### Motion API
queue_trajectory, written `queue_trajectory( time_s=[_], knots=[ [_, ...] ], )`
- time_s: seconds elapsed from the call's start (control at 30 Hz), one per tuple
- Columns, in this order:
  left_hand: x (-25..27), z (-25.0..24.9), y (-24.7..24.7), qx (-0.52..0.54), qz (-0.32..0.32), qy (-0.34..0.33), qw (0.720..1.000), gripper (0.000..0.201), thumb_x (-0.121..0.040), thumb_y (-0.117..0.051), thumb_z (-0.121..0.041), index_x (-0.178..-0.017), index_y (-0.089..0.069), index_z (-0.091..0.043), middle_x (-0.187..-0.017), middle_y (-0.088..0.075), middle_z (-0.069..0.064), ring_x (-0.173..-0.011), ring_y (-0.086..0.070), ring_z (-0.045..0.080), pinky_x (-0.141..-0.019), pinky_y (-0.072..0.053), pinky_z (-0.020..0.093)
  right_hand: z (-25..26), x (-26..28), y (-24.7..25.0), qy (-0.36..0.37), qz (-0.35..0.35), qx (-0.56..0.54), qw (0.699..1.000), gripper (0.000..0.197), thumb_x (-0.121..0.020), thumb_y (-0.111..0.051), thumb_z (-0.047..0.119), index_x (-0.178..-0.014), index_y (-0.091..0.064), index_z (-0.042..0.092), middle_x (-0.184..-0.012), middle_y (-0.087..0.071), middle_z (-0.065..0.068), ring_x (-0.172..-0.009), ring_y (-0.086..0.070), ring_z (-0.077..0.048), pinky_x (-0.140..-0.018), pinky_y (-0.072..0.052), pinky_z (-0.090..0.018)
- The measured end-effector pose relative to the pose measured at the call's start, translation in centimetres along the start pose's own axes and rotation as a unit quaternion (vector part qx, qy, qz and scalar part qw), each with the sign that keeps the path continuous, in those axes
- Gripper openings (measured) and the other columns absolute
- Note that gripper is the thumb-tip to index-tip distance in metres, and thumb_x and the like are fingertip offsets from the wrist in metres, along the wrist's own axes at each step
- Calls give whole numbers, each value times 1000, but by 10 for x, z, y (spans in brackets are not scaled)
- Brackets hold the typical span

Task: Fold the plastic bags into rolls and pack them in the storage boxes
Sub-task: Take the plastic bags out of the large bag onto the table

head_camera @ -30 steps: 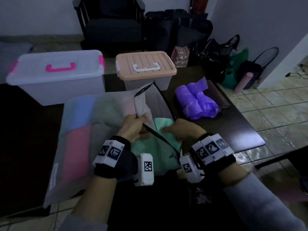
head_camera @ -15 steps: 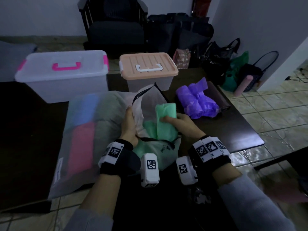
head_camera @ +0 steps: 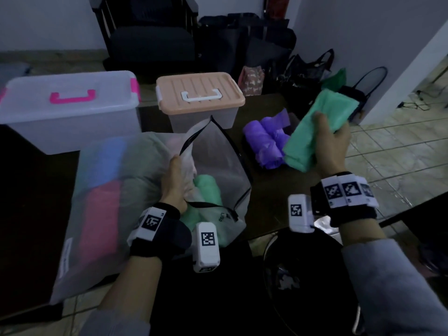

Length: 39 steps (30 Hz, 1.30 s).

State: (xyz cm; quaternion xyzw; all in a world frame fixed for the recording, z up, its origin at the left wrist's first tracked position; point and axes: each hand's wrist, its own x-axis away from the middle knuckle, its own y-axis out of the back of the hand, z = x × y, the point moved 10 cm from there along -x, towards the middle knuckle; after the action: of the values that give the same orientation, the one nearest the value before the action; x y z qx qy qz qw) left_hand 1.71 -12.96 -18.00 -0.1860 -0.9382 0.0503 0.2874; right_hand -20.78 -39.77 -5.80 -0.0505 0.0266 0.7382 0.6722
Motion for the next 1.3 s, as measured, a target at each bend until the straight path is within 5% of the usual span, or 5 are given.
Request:
queue_trajectory(
  time_s=[0.13, 0.4, 0.87, 1.1, 1.3],
  knots=[
    [0, 1, 1, -12, -15, 11, 1000, 32, -93, -46, -41, -78, -58, -16, -65, -49, -1, -57, -48, 13, -53, -37, 25, -16, -22, 30, 22, 35, 372, 927, 56, -84, -65, 34, -126, -48, 1, -123, -55, -22, -111, -55, -35, -87, -43, -38],
    [-2, 1, 2, -9, -26, 18, 999, 32, -89, -49, -42, -65, -51, -20, -54, -46, -3, -48, -45, 12, -49, -33, 24, -100, -30, 47, -76, 127, 615, 774, 48, -88, -58, 27, -129, -46, 4, -131, -47, -25, -119, -46, -42, -100, -41, -49],
    [-5, 4, 6, -7, -26, 23, 999, 28, -86, -53, -42, -71, -54, -18, -61, -50, -2, -54, -49, 15, -52, -39, 25, -82, -25, 27, -51, 140, 688, 710, 66, -94, -43, 46, -143, -25, 6, -149, -25, -25, -141, -13, -37, -113, -12, -49],
    [-4, 5, 6, 4, -16, 23, 1000, 30, -86, -53, -39, -64, -53, -19, -46, -44, -5, -43, -42, 13, -46, -33, 24, -2, 36, -57, 104, 213, 476, 847, 35, -94, -45, 14, -126, -52, 2, -123, -55, -21, -116, -49, -33, -98, -36, -39],
    [-9, 9, 9, 11, 8, 25, 1000, 26, -84, -52, -39, -67, -56, -19, -62, -49, 0, -53, -48, 17, -53, -38, 26, -78, 169, -133, -183, 478, 295, 807, 24, -93, -54, 14, -115, -56, 6, -81, -55, -5, -68, -52, -14, -70, -46, -29]
  ],
)
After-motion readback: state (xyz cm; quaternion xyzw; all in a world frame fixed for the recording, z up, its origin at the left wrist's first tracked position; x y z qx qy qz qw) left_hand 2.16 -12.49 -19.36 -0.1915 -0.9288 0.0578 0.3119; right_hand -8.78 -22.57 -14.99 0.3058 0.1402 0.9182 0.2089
